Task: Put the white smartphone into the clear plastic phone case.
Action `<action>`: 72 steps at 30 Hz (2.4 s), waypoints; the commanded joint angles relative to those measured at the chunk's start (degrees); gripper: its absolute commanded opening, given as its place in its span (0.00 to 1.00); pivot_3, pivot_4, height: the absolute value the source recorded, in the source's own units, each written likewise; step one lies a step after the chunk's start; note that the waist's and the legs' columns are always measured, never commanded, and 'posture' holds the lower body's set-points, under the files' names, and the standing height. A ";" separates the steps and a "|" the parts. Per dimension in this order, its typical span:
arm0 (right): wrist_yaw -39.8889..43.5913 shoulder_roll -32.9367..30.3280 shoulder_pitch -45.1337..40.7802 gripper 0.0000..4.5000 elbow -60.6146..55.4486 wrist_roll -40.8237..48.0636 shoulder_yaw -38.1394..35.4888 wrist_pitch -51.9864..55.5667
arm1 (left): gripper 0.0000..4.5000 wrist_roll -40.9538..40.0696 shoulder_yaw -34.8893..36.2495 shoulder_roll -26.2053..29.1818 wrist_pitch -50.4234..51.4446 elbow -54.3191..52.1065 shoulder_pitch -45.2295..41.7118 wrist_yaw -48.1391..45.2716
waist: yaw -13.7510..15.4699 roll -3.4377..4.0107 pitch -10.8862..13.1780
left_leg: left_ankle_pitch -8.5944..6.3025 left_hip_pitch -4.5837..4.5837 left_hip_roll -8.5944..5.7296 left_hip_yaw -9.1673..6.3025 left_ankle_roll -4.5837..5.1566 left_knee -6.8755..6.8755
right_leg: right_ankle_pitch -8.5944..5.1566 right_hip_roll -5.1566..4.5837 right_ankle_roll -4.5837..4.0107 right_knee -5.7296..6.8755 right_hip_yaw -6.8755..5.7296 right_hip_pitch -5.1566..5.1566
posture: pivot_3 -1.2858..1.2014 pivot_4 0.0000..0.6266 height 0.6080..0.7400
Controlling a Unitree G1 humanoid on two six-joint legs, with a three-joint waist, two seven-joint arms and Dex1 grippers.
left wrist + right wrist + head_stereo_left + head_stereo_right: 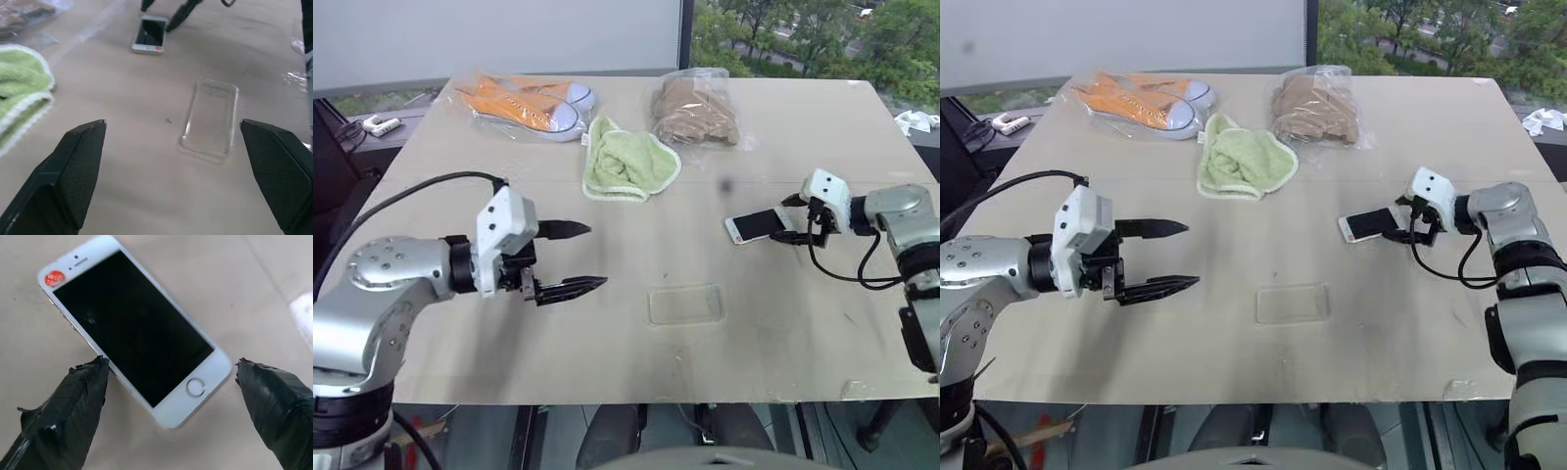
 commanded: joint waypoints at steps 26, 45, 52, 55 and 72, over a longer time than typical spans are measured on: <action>21.69 4.25 -2.37 1.00 2.33 -3.38 3.50 5.89 | 0.99 -0.66 -1.96 4.94 -4.17 -0.78 2.36 3.50 | -1.35 -0.05 -0.07 | -0.01 0.25 0.00 0.07 -0.03 -0.10 | 0.00 0.01 -0.01 0.14 0.15 0.04 | 0.52 0.24 1.00; 11.60 6.02 -7.34 1.00 1.06 -2.10 -2.58 -3.18 | 0.99 -1.39 -0.77 4.06 -6.73 1.73 3.04 4.84 | -1.13 0.18 0.07 | -0.01 0.14 0.01 0.08 -0.04 -0.11 | 0.00 0.01 -0.01 0.13 0.16 -0.08 | 0.52 0.24 1.00; 10.08 7.26 -8.44 1.00 2.09 -4.21 -1.30 -4.07 | 0.99 -1.35 -0.56 4.39 -7.12 1.55 4.26 4.82 | -0.99 0.20 0.08 | -0.01 0.07 -0.03 0.07 -0.04 -0.10 | 0.00 -0.02 -0.01 0.10 0.14 -0.13 | 0.52 0.24 1.00; 10.27 8.48 -7.97 1.00 2.90 -6.29 0.28 -3.48 | 0.99 -1.00 -0.98 4.29 -7.51 1.83 4.09 4.95 | -1.19 0.20 0.08 | -0.01 0.07 -0.02 0.07 -0.04 -0.11 | 0.00 -0.01 -0.01 0.13 0.15 -0.15 | 0.52 0.24 1.00; 5.66 9.35 -7.53 0.74 6.81 -14.73 5.58 3.91 | 1.00 -1.14 -0.35 4.04 -7.61 0.68 5.48 6.12 | -1.06 -0.03 -0.07 | -0.02 0.97 -0.02 0.12 -0.03 -0.10 | 0.06 -0.01 -0.11 0.40 0.22 0.53 | 0.52 0.24 1.00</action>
